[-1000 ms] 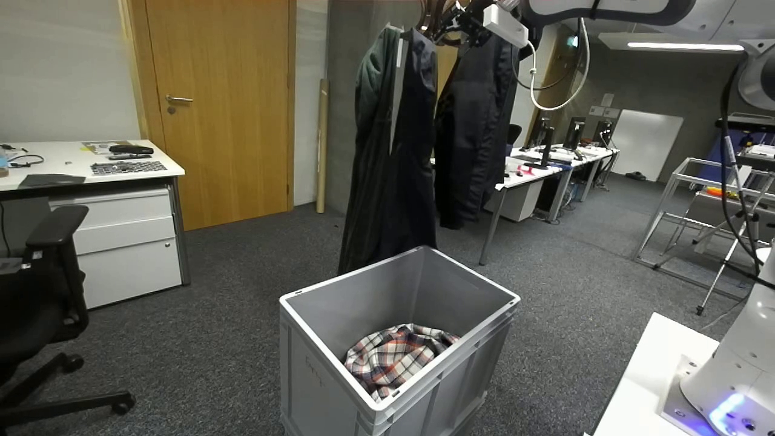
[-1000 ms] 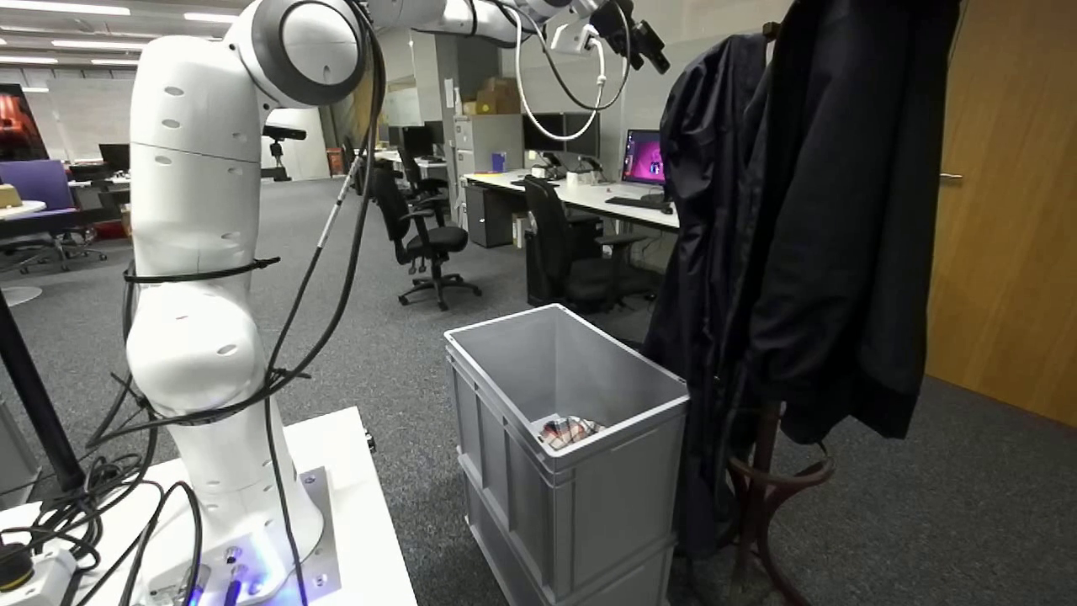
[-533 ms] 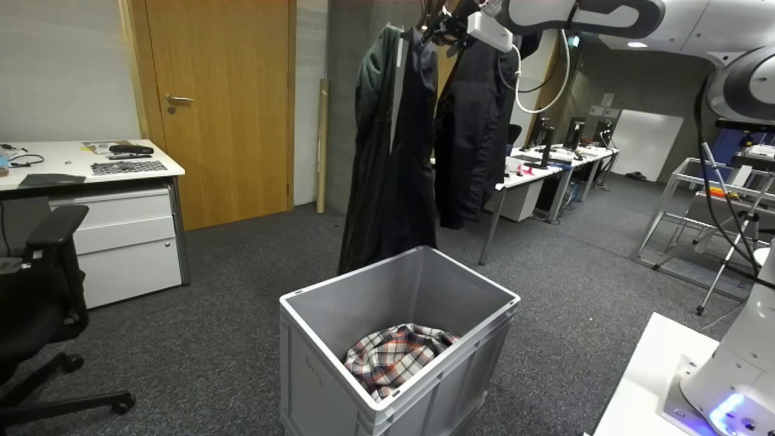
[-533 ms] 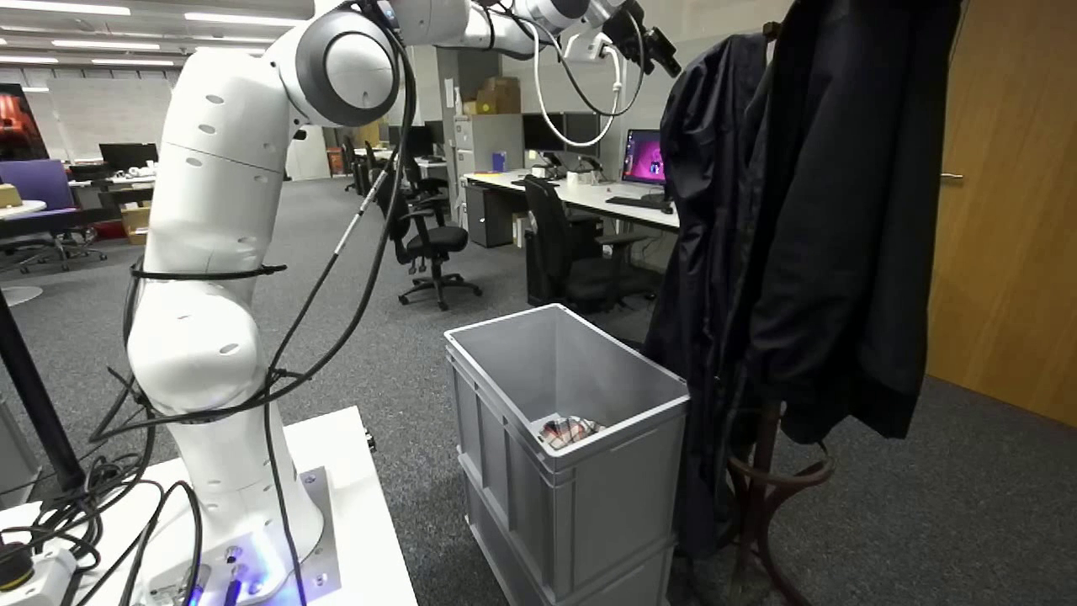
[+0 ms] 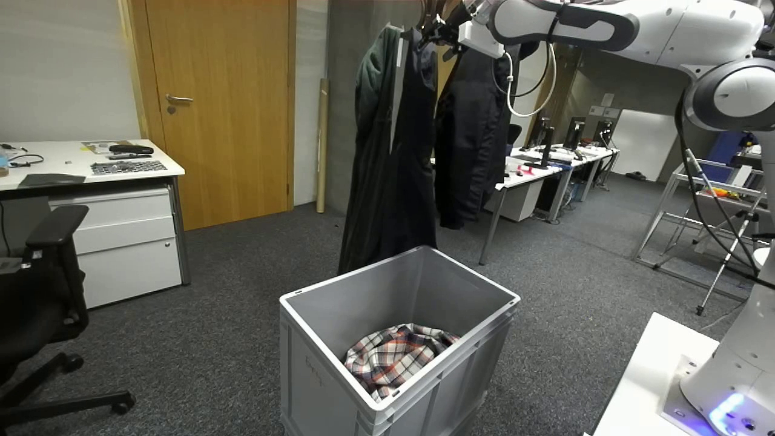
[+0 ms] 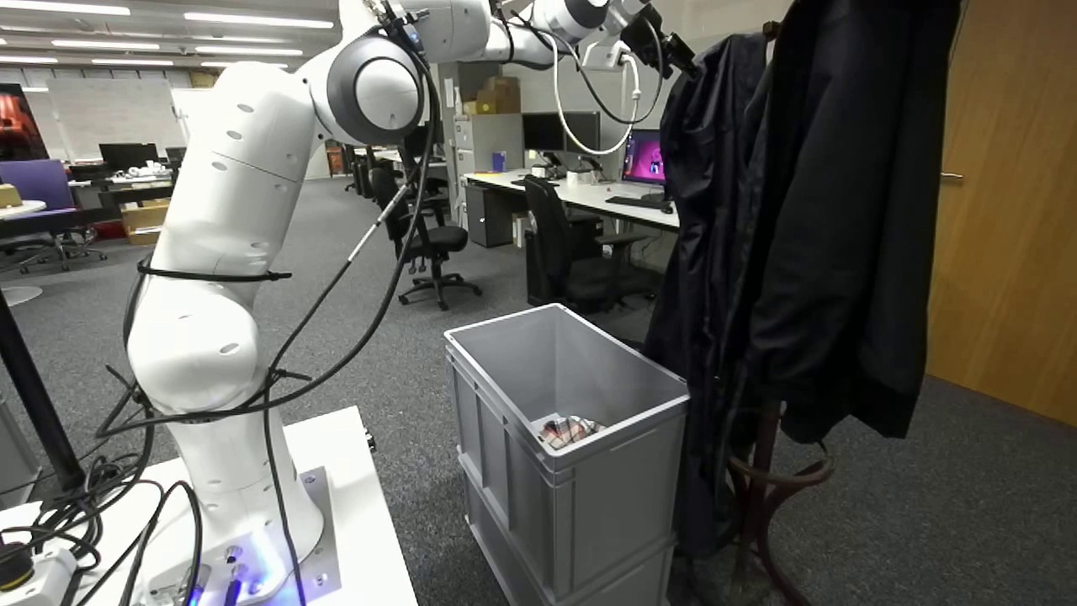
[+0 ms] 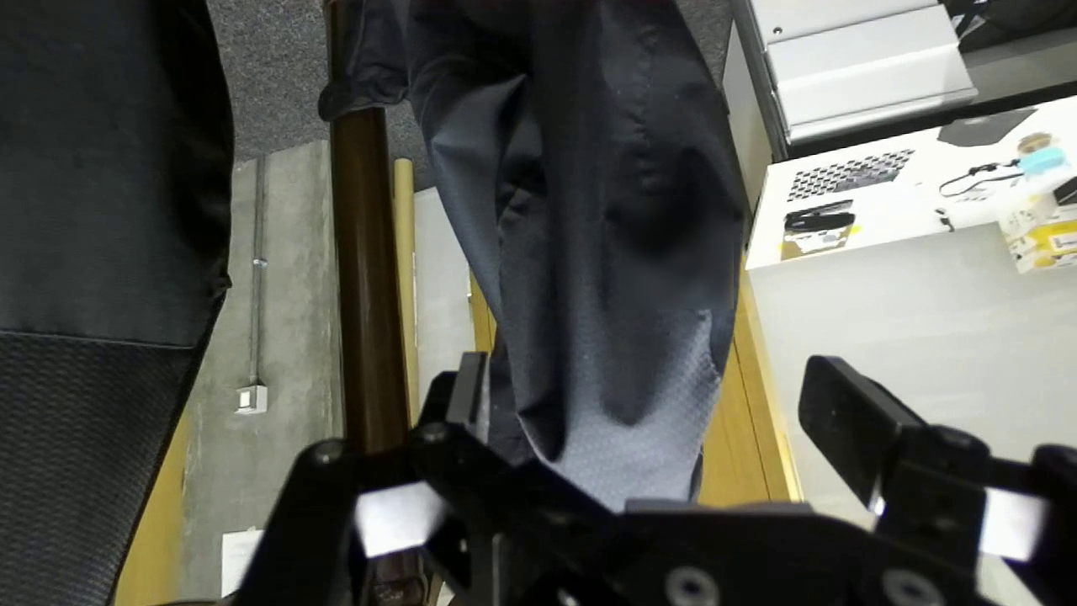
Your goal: Put one black jersey in the grey container
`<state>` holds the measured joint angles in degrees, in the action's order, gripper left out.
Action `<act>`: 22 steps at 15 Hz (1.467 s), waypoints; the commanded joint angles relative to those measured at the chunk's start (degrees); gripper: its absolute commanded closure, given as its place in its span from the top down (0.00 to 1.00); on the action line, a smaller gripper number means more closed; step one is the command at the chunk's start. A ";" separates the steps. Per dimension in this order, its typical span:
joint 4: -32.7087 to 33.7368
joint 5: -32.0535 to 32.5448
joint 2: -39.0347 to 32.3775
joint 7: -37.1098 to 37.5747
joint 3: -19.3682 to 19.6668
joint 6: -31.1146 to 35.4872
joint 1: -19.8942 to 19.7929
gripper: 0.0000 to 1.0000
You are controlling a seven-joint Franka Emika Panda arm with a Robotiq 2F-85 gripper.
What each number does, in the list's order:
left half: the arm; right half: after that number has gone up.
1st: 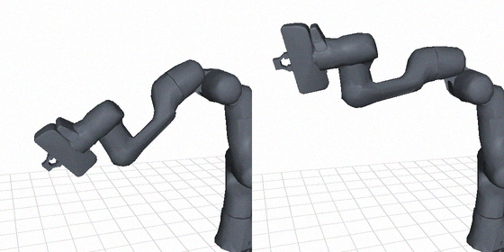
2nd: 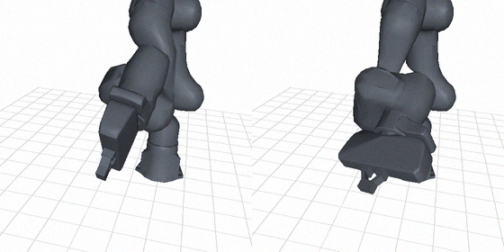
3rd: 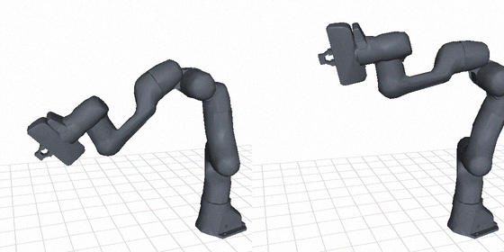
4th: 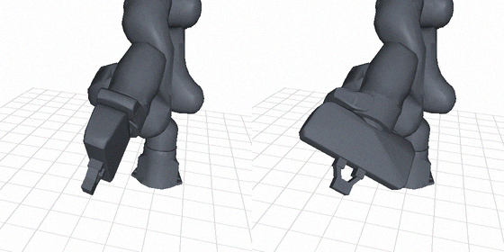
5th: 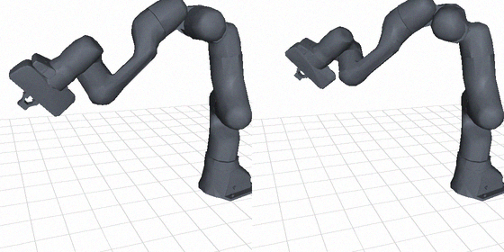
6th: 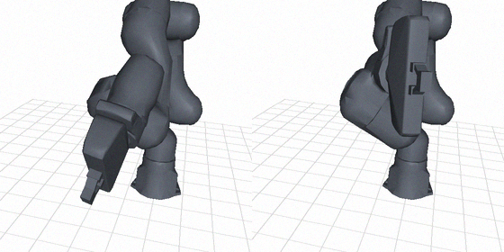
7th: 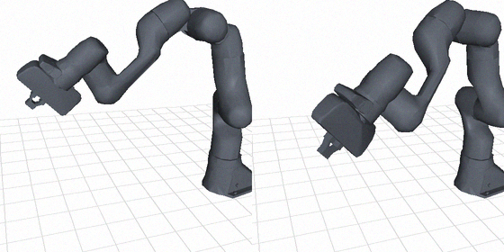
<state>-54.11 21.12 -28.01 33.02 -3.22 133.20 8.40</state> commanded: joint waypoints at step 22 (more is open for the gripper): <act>11.45 2.30 -5.18 1.05 3.39 2.00 1.76 0.00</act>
<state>-45.55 21.73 -32.72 33.02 -0.90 133.22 9.47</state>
